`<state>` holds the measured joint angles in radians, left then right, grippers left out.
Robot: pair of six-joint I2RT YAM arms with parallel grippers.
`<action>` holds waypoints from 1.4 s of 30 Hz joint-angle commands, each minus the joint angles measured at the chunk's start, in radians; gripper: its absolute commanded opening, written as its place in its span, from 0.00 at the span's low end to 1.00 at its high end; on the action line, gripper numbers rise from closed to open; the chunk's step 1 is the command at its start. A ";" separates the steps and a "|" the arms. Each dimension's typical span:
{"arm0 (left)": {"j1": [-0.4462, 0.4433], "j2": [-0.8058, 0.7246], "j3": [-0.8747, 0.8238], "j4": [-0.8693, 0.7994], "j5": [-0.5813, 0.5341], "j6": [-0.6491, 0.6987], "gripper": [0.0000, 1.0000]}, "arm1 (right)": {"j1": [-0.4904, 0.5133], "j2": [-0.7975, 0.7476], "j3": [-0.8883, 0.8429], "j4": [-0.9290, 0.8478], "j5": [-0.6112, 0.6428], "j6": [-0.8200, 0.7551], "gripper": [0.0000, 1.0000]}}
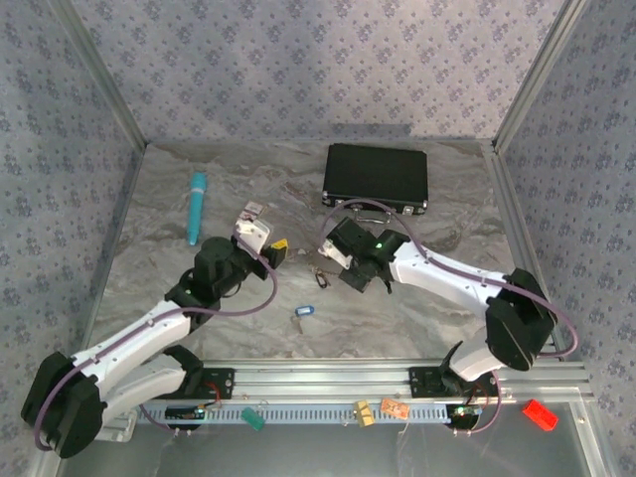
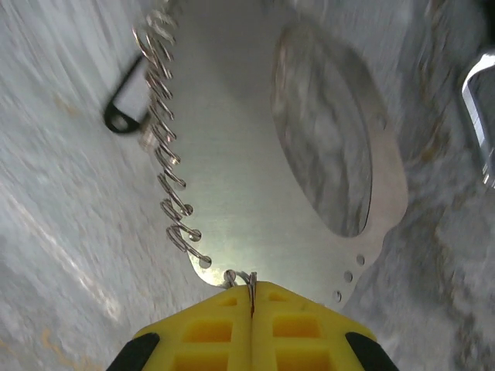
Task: Put the keys on the keyring
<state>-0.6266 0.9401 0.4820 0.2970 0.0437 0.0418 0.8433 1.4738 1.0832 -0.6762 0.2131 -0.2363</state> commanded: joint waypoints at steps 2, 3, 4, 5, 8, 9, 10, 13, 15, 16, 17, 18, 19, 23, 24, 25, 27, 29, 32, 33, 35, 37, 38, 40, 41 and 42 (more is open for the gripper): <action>0.042 0.000 0.088 -0.104 0.098 0.075 0.46 | -0.017 -0.038 0.001 0.167 -0.089 -0.061 0.00; 0.052 0.007 0.105 -0.122 0.122 0.092 0.46 | -0.021 -0.038 0.002 0.187 -0.112 -0.067 0.00; 0.066 0.014 0.121 -0.145 0.145 0.108 0.45 | -0.028 -0.037 0.004 0.206 -0.139 -0.072 0.00; 0.076 0.021 0.134 -0.162 0.172 0.125 0.45 | -0.033 -0.038 0.006 0.223 -0.159 -0.077 0.00; 0.103 0.041 0.168 -0.206 0.264 0.175 0.44 | -0.049 -0.038 0.007 0.274 -0.226 -0.098 0.00; 0.109 0.047 0.174 -0.212 0.303 0.189 0.44 | -0.053 -0.038 0.006 0.290 -0.251 -0.110 0.00; 0.115 0.053 0.176 -0.213 0.339 0.205 0.44 | -0.059 -0.037 0.005 0.302 -0.279 -0.126 0.00; 0.123 0.073 0.175 -0.206 0.427 0.257 0.42 | -0.075 -0.036 0.000 0.351 -0.363 -0.140 0.00; 0.129 0.090 0.170 -0.193 0.452 0.273 0.41 | -0.086 -0.032 0.001 0.378 -0.412 -0.154 0.00; 0.133 0.098 0.168 -0.189 0.462 0.278 0.40 | -0.089 -0.027 0.004 0.390 -0.434 -0.160 0.00; 0.134 0.104 0.168 -0.187 0.466 0.282 0.39 | -0.094 -0.023 0.008 0.395 -0.454 -0.167 0.00; 0.135 0.109 0.167 -0.187 0.466 0.289 0.39 | -0.098 -0.016 0.016 0.403 -0.477 -0.175 0.00; 0.136 0.112 0.165 -0.189 0.465 0.302 0.39 | -0.102 -0.011 0.025 0.406 -0.496 -0.184 0.00; 0.138 0.114 0.187 -0.248 0.481 0.360 0.39 | -0.121 0.017 0.071 0.401 -0.584 -0.220 0.00; 0.138 0.117 0.202 -0.281 0.493 0.385 0.39 | -0.125 0.025 0.081 0.404 -0.611 -0.226 0.00; 0.139 0.120 0.217 -0.315 0.503 0.415 0.39 | -0.131 0.031 0.087 0.410 -0.635 -0.235 0.00; 0.147 0.128 0.229 -0.352 0.510 0.457 0.38 | -0.130 0.041 0.096 0.420 -0.676 -0.260 0.00; 0.165 0.135 0.226 -0.355 0.529 0.478 0.37 | -0.130 0.049 0.101 0.428 -0.707 -0.285 0.00; 0.185 0.138 0.199 -0.305 0.541 0.481 0.36 | -0.127 0.057 0.101 0.433 -0.746 -0.316 0.00; 0.187 0.138 0.187 -0.283 0.541 0.479 0.35 | -0.125 0.059 0.101 0.432 -0.754 -0.331 0.00; 0.186 0.138 0.170 -0.252 0.536 0.474 0.35 | -0.114 0.060 0.101 0.429 -0.764 -0.362 0.00; 0.186 0.138 0.157 -0.225 0.533 0.466 0.35 | -0.106 0.062 0.132 0.430 -0.770 -0.390 0.00; 0.186 0.137 0.152 -0.218 0.534 0.463 0.35 | -0.105 0.062 0.136 0.430 -0.776 -0.399 0.00; 0.187 0.137 0.145 -0.210 0.548 0.458 0.34 | -0.097 0.067 0.143 0.429 -0.782 -0.413 0.00; 0.186 0.137 0.145 -0.210 0.557 0.457 0.34 | -0.092 0.071 0.149 0.428 -0.785 -0.416 0.00; 0.187 0.138 0.142 -0.209 0.565 0.457 0.34 | -0.088 0.077 0.157 0.425 -0.788 -0.419 0.00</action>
<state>-0.4442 1.0763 0.6292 0.0490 0.5537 0.4892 0.7441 1.5391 1.1900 -0.2665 -0.5262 -0.6075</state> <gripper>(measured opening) 0.343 0.051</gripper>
